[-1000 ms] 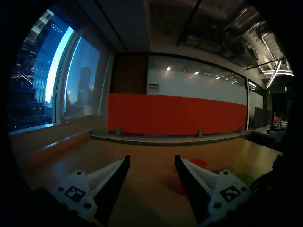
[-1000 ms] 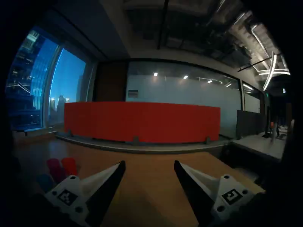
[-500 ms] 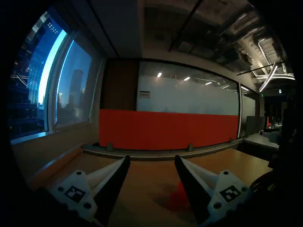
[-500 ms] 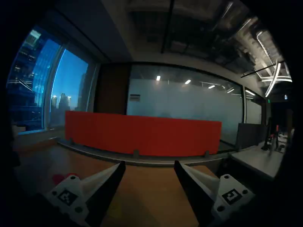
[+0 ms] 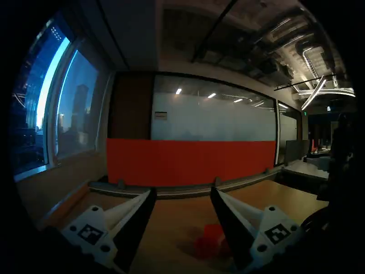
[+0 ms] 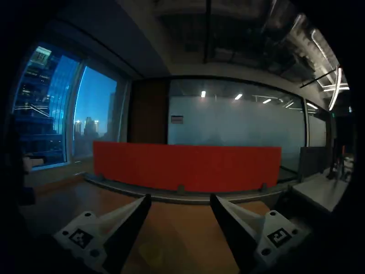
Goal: Pour water
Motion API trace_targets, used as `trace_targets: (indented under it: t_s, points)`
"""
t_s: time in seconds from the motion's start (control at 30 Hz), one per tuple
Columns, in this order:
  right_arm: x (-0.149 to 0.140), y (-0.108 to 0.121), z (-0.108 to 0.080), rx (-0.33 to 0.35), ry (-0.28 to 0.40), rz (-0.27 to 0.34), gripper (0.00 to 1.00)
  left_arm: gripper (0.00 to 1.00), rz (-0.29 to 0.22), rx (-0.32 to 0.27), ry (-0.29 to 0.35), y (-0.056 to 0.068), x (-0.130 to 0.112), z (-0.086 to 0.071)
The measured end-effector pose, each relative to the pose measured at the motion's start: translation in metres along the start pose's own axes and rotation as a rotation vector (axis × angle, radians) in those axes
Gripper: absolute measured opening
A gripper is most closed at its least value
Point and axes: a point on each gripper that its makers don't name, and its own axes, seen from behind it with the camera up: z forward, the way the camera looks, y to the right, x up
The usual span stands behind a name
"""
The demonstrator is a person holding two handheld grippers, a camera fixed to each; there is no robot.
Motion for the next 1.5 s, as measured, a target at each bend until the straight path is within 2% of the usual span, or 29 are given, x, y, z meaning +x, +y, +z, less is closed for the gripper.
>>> trace_targets:
  t_s: [0.1, 0.2, 0.4, 0.6, 0.7, 0.8, 1.1, 1.3, 1.5]
  points:
    - [0.001, -0.009, -0.001, 0.052, -0.006, 0.005, 0.99, 0.86, 0.001, -0.029, -0.019, 0.004, 0.002, 0.002]
    - [0.003, -0.02, -0.002, 0.106, -0.008, 0.003, 0.99, 0.86, 0.006, -0.08, -0.005, 0.014, 0.011, 0.003]
    - [-0.002, -0.046, -0.004, 0.235, -0.032, -0.008, 0.99, 0.86, 0.012, -0.202, 0.023, 0.039, 0.027, -0.001]
    - [-0.001, -0.077, -0.009, 0.372, -0.05, -0.009, 0.99, 0.87, -0.014, -0.323, 0.01, 0.062, 0.031, -0.007]
    - [-0.002, -0.09, -0.013, 0.431, -0.052, -0.028, 0.99, 0.86, -0.027, -0.355, -0.004, 0.067, 0.031, -0.009]
    - [-0.002, -0.098, -0.014, 0.459, -0.05, -0.051, 0.99, 0.86, -0.027, -0.377, -0.01, 0.07, 0.029, -0.01]
    - [-0.002, -0.125, -0.025, 0.581, -0.063, -0.09, 0.99, 0.86, -0.009, -0.457, -0.057, 0.083, 0.017, -0.015]
    - [-0.005, -0.135, -0.031, 0.642, -0.087, -0.108, 0.99, 0.87, -0.002, -0.531, -0.077, 0.093, 0.011, -0.021]
    - [-0.009, -0.135, -0.031, 0.665, -0.113, -0.114, 0.99, 0.87, 0.015, -0.564, -0.095, 0.096, 0.006, -0.021]
